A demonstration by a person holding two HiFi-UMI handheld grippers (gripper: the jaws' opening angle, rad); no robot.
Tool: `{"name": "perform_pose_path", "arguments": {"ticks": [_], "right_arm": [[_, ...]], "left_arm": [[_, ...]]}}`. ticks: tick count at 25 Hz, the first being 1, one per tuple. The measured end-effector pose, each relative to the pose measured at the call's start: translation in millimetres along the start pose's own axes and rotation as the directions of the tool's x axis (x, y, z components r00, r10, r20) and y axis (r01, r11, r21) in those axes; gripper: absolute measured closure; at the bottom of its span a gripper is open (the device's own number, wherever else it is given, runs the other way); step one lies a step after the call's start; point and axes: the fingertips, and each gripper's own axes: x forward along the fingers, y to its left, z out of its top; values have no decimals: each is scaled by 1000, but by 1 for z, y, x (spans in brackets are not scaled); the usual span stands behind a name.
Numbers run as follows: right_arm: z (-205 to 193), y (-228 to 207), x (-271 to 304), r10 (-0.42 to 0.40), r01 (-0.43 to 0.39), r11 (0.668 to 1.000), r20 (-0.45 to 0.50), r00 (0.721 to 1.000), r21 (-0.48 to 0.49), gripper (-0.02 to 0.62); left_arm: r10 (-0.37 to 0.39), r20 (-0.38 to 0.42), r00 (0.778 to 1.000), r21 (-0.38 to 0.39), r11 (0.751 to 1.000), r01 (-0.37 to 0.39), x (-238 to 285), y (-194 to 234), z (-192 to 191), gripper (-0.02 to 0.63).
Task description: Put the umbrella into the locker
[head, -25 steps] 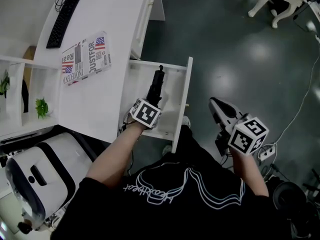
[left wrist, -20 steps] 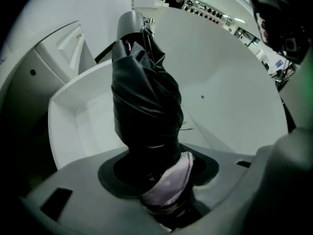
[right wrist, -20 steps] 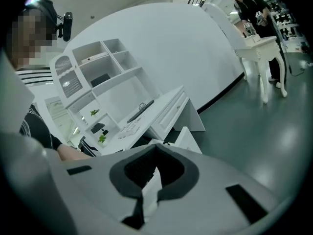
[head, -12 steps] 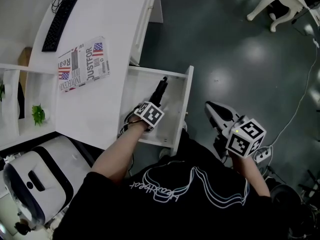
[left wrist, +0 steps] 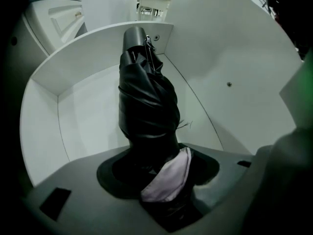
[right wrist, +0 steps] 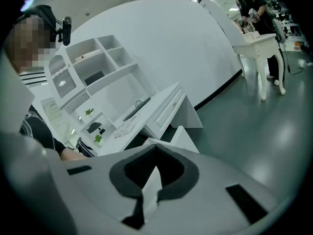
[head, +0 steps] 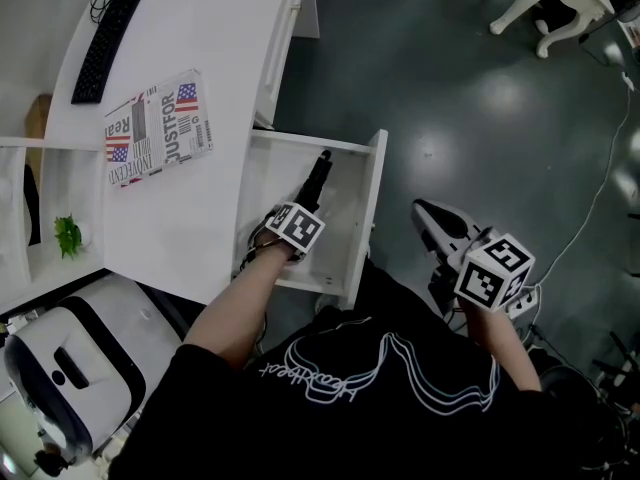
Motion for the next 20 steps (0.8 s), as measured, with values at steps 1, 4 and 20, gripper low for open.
{"name": "perform_pose_path", "arguments": {"ticks": [1,4,20], "right_arm": [[1,0,1,0,0,1000,1,1000,4,592],[1,4,3,5,-5,1000,4,1000,10,592],[-9,43,0,59,-58,998,24,998,-20,592]], "left_arm": [[-4,3,1000,2,1000,4,-1,-1,0,373],[-15,20,1000,17,1000,14,-2,-4,2,351],[62,447,893,-105,994,-17,-79,-2,46,267]]}}
